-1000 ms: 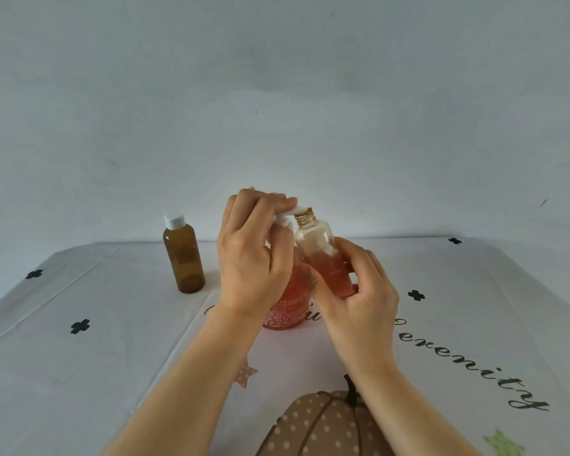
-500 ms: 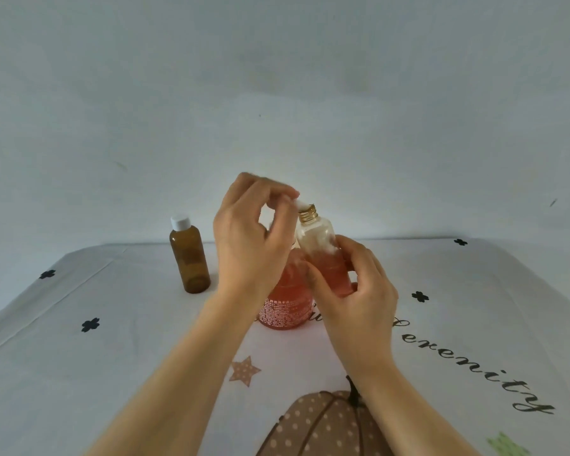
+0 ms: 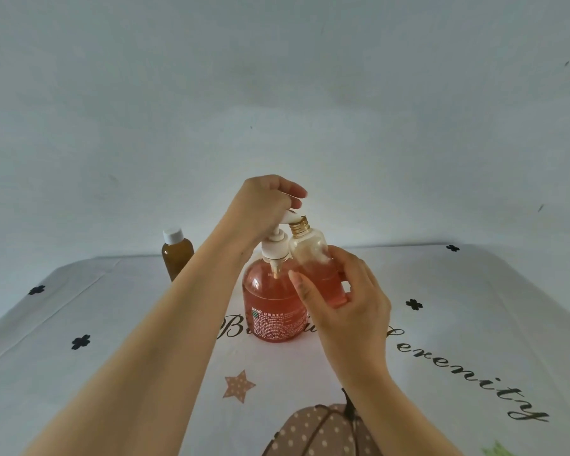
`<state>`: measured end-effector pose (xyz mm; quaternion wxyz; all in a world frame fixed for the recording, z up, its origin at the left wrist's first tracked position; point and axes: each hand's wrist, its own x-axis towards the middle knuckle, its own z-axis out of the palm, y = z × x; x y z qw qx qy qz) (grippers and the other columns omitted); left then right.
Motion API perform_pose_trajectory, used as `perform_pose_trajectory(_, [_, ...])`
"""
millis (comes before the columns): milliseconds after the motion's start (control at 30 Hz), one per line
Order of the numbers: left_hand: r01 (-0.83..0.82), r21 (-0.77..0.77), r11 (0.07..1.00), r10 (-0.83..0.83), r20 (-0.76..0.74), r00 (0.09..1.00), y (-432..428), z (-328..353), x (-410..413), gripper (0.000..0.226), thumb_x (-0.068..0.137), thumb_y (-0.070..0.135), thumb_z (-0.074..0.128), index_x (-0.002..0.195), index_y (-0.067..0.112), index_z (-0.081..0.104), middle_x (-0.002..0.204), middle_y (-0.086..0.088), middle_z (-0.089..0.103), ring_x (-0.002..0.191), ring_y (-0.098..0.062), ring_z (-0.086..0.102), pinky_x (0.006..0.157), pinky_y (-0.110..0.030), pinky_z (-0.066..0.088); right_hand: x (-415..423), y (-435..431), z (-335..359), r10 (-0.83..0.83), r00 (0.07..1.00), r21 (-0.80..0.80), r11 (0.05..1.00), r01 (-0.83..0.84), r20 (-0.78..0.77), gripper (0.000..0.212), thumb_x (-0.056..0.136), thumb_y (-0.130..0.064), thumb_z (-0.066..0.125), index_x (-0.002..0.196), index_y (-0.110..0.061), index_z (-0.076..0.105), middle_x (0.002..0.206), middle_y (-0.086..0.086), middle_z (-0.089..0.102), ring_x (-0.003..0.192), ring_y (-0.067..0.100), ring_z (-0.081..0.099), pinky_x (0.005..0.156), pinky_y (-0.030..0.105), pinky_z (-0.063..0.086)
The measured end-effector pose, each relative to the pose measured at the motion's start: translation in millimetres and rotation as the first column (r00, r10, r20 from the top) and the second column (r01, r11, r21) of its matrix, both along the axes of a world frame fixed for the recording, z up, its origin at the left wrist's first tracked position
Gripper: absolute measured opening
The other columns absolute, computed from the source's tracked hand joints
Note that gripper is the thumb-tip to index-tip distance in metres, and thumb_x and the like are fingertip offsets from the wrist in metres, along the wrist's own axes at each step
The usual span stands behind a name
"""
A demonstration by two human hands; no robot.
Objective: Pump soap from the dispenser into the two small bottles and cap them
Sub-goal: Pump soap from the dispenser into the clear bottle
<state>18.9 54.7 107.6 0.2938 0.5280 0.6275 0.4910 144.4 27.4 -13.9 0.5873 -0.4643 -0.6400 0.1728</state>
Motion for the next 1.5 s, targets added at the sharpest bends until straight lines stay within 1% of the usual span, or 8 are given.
perform_pose_trajectory(100, [-0.017, 0.026, 1.0, 0.015, 0.05, 0.999, 0.7, -5.0, 1.6, 0.042, 0.084, -0.008, 0.038, 0.088, 0.018, 0.07, 0.098, -0.003, 0.069, 0.081, -0.013, 0.063, 0.06, -0.026, 0.044, 1.1, 1.1, -2.1, 0.001, 1.0, 0.001, 1.0, -0.001, 0.008, 0.063, 0.073, -0.075, 0.056, 0.119, -0.033, 0.061, 0.106, -0.016, 0.065, 0.093, 0.006, 0.063, 0.08, 0.035, 0.056])
perform_pose_trajectory(267, [-0.043, 0.007, 0.999, 0.042, 0.086, 0.995, 5.1, -16.3, 0.2, 0.04, 0.082, -0.009, 0.04, 0.077, 0.019, 0.068, 0.092, -0.002, 0.07, 0.09, -0.02, 0.068, 0.091, -0.043, 0.053, 5.8, 1.8, -4.4, -0.009, 0.999, -0.008, 1.0, 0.009, 0.034, 0.066, 0.072, -0.074, 0.056, 0.12, -0.03, 0.063, 0.106, -0.016, 0.064, 0.095, 0.008, 0.063, 0.079, 0.029, 0.053])
perform_pose_trajectory(467, [-0.071, -0.011, 0.997, 0.071, 0.028, 0.997, 3.2, -15.8, 3.2, 0.044, 0.079, -0.011, 0.034, 0.073, 0.018, 0.067, 0.087, 0.001, 0.071, 0.093, -0.022, 0.068, 0.087, -0.041, 0.055, 7.3, 1.4, -4.2, -0.009, 1.0, -0.034, 0.999, 0.01, 0.029, 0.056, 0.073, -0.063, 0.071, 0.119, -0.033, 0.064, 0.103, -0.016, 0.064, 0.093, 0.009, 0.063, 0.078, 0.031, 0.053])
perform_pose_trajectory(567, [-0.076, -0.002, 0.997, 0.076, -0.015, 0.997, -1.9, -8.1, 7.6, 0.042, 0.08, -0.009, 0.033, 0.075, 0.018, 0.066, 0.083, 0.006, 0.07, 0.078, -0.013, 0.062, 0.061, -0.023, 0.048, 7.1, 1.4, -2.1, -0.037, 0.999, 0.0, 0.999, 0.037, 0.02, 0.053, 0.074, -0.061, 0.07, 0.118, -0.032, 0.065, 0.102, -0.016, 0.064, 0.092, 0.009, 0.063, 0.075, 0.029, 0.052])
perform_pose_trajectory(667, [-0.084, 0.028, 0.996, 0.084, 0.013, 0.996, -7.2, -0.5, 8.3, 0.042, 0.078, -0.008, 0.033, 0.074, 0.018, 0.066, 0.082, 0.005, 0.07, 0.071, -0.012, 0.057, 0.047, -0.019, 0.038, 7.4, 0.6, 3.2, -0.056, 0.998, 0.04, 0.998, 0.056, 0.002, 0.056, 0.074, -0.066, 0.067, 0.118, -0.031, 0.065, 0.1, -0.015, 0.064, 0.089, 0.008, 0.062, 0.072, 0.02, 0.046])
perform_pose_trajectory(1000, [-0.09, 0.005, 0.996, 0.089, 0.098, 0.991, -5.3, 3.5, 7.0, 0.043, 0.082, -0.013, 0.031, 0.078, 0.012, 0.066, 0.079, 0.002, 0.069, 0.062, -0.004, 0.065, 0.065, -0.031, 0.042, 5.9, 1.7, 4.7, -0.074, 0.997, 0.075, 0.995, 0.073, 0.003, 0.06, 0.075, -0.073, 0.057, 0.117, -0.03, 0.064, 0.1, -0.016, 0.064, 0.088, 0.009, 0.063, 0.07, 0.019, 0.046])
perform_pose_trajectory(1367, [-0.065, 0.067, 0.996, 0.059, 0.091, 0.994, -2.8, 0.2, 8.5, 0.044, 0.078, -0.017, 0.033, 0.077, 0.013, 0.065, 0.08, 0.002, 0.069, 0.066, -0.005, 0.066, 0.044, -0.015, 0.04, 3.8, 2.4, 0.4, -0.02, 1.0, 0.036, 0.999, 0.021, -0.019, 0.06, 0.073, -0.073, 0.057, 0.116, -0.031, 0.064, 0.102, -0.015, 0.065, 0.09, 0.007, 0.064, 0.076, 0.033, 0.056])
perform_pose_trajectory(1500, [-0.044, 0.038, 0.998, 0.04, 0.086, 0.996, 3.2, -10.6, 3.6, 0.045, 0.08, -0.015, 0.033, 0.068, 0.015, 0.064, 0.075, 0.001, 0.073, 0.075, -0.013, 0.069, 0.065, -0.031, 0.052, 4.8, 2.4, -4.3, -0.011, 1.0, 0.009, 1.0, 0.011, 0.011, 0.063, 0.072, -0.073, 0.057, 0.119, -0.032, 0.063, 0.106, -0.014, 0.065, 0.094, 0.008, 0.064, 0.078, 0.033, 0.056])
